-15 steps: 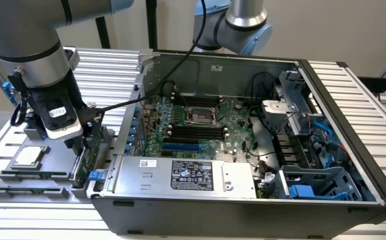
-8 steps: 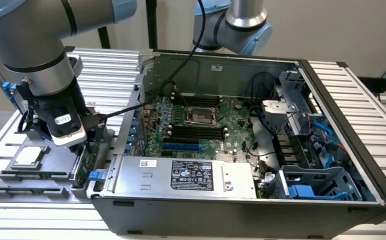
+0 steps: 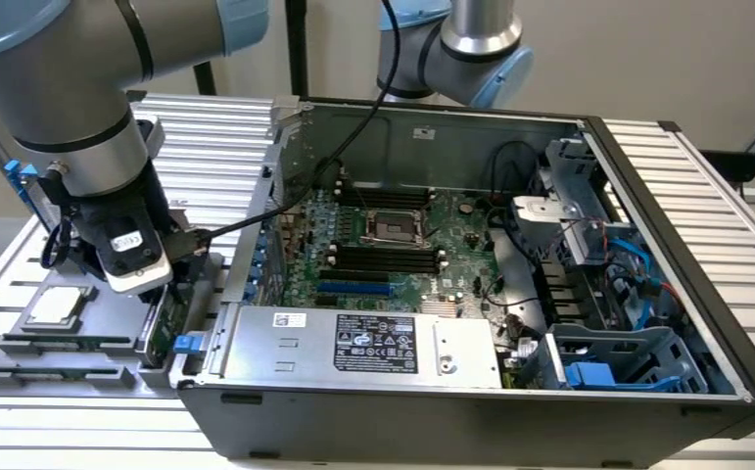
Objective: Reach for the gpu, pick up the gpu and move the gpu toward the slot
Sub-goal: 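Pick up the gpu and move the gpu toward the slot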
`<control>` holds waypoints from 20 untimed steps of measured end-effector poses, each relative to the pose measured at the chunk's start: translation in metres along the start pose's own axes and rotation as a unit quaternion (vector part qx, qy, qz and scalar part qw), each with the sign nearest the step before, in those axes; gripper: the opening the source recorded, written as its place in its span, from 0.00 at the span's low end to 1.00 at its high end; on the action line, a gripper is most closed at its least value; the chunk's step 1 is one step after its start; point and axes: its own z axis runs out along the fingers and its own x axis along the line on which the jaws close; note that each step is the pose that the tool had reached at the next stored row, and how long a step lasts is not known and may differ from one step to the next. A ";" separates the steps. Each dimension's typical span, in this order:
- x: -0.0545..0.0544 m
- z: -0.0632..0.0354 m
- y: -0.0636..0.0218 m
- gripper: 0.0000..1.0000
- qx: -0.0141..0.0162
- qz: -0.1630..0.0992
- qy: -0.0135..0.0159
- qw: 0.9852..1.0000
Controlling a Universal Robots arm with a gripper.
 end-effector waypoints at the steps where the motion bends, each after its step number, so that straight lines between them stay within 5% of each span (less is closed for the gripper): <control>1: 0.000 0.0005 0.0000 0.42 0.000 0.000 0.000 1.000; 6: 0.000 0.0015 0.0000 0.27 0.001 0.000 0.000 1.000; 20: 0.000 0.0020 0.0000 0.27 0.002 0.000 0.000 1.000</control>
